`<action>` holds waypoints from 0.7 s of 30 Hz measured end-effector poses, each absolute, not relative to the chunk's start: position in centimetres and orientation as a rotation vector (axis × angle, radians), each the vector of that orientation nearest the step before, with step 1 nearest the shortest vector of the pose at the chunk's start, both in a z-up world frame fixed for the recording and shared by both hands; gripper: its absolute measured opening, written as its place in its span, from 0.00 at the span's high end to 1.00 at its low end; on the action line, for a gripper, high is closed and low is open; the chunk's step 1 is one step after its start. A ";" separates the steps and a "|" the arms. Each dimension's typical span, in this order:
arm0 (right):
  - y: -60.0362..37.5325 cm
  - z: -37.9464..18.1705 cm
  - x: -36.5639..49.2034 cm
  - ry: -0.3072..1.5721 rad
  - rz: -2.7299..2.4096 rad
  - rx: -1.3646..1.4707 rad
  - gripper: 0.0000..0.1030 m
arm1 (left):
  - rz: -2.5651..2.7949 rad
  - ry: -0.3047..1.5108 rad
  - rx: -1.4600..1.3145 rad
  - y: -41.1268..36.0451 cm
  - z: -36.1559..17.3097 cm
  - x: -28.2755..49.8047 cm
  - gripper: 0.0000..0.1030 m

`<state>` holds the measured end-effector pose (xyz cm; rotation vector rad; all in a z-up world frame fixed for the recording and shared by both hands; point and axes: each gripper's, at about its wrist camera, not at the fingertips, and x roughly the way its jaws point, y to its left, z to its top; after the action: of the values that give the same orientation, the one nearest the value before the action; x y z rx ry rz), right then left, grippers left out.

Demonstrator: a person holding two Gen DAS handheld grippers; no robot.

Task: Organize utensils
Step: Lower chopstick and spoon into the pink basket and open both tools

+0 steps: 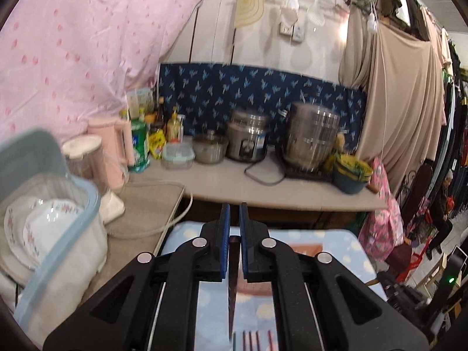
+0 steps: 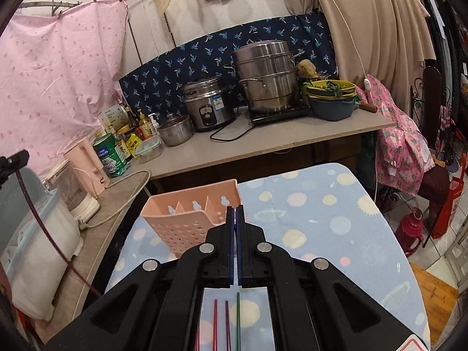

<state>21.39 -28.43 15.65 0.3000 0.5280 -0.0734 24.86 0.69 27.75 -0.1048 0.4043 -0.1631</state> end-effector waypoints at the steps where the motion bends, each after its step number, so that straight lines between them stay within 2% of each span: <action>1: -28.5 15.9 22.3 0.527 -0.069 0.304 0.98 | -0.161 0.378 -0.106 0.3 28.8 25.4 0.94; 7: -28.8 16.3 27.2 0.532 -0.060 0.318 0.98 | -0.173 0.298 -0.137 -1.8 31.5 29.6 0.94; 21: -28.3 13.9 32.7 0.584 -0.040 0.290 0.98 | -0.204 0.355 -0.113 -5.3 28.0 35.8 0.94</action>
<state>32.74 -28.30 13.85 0.2904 0.5839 -0.0401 35.84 -5.32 28.02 -0.1127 0.3552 -0.2037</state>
